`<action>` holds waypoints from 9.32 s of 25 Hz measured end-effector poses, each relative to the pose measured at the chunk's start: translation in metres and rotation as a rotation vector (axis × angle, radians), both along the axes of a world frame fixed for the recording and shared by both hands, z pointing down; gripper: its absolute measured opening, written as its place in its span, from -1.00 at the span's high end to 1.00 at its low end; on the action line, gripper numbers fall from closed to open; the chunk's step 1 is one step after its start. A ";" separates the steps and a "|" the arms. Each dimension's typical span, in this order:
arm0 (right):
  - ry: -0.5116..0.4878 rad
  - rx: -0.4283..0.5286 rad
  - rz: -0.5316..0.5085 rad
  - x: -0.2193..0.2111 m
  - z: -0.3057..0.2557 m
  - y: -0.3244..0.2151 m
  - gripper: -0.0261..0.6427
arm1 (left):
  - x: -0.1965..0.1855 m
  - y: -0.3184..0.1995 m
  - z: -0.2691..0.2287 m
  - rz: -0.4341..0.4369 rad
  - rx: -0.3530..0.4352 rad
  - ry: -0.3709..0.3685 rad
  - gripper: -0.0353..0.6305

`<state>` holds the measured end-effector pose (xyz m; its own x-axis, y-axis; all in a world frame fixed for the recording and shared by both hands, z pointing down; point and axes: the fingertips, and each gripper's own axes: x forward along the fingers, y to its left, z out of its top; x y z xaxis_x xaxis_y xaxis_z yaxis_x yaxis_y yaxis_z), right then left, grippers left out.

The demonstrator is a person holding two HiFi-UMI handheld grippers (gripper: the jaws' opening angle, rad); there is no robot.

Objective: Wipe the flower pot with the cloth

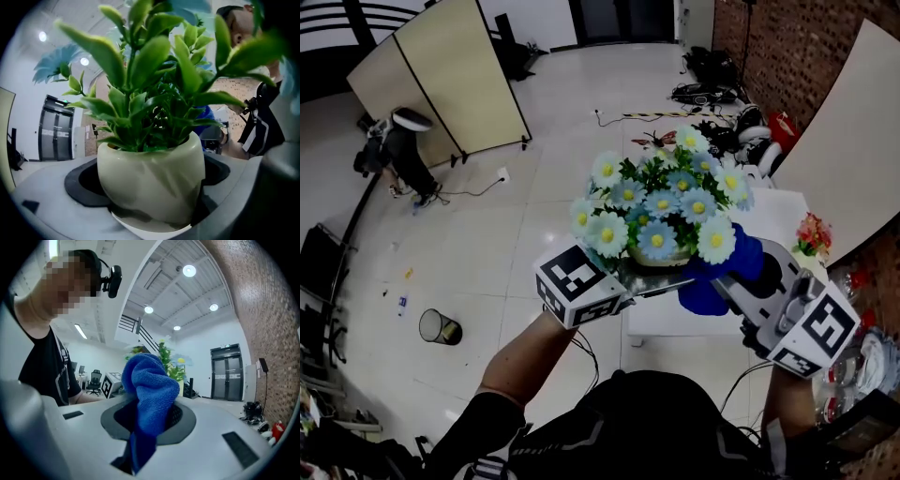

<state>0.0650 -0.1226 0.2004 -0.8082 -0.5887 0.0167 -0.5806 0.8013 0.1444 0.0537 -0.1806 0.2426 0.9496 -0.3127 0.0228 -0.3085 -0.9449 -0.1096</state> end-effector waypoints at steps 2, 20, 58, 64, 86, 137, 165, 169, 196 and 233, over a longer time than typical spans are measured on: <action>-0.033 -0.018 0.009 0.001 -0.002 -0.001 0.71 | -0.009 0.010 0.000 0.014 0.029 -0.005 -0.85; -0.290 -0.098 0.023 0.081 -0.020 -0.050 0.72 | 0.008 0.042 -0.024 0.196 0.023 0.052 -0.85; -0.297 -0.226 -0.227 0.094 -0.002 -0.065 0.72 | 0.052 0.018 0.003 0.106 0.097 -0.174 -0.85; -0.281 -0.241 -0.223 0.090 0.008 -0.084 0.72 | 0.050 0.020 0.009 0.089 0.041 -0.191 -0.85; -0.169 -0.291 -0.477 0.078 0.041 -0.023 0.72 | 0.049 -0.018 0.037 0.004 -0.137 -0.189 -0.85; -0.151 -0.367 -0.551 0.097 0.049 -0.091 0.71 | 0.076 0.024 0.015 0.153 -0.115 -0.176 -0.85; -0.145 -0.158 -0.283 0.087 0.059 -0.020 0.71 | 0.059 -0.036 0.025 -0.017 -0.150 -0.100 -0.85; -0.119 -0.146 -0.124 0.075 0.072 -0.022 0.71 | 0.041 -0.052 -0.002 -0.068 -0.140 -0.053 -0.85; -0.095 -0.197 0.264 0.055 0.103 -0.090 0.72 | 0.059 -0.010 -0.004 0.013 -0.128 -0.063 -0.85; -0.044 -0.059 0.255 0.011 0.074 -0.039 0.71 | 0.043 -0.046 -0.034 -0.058 -0.141 0.037 -0.85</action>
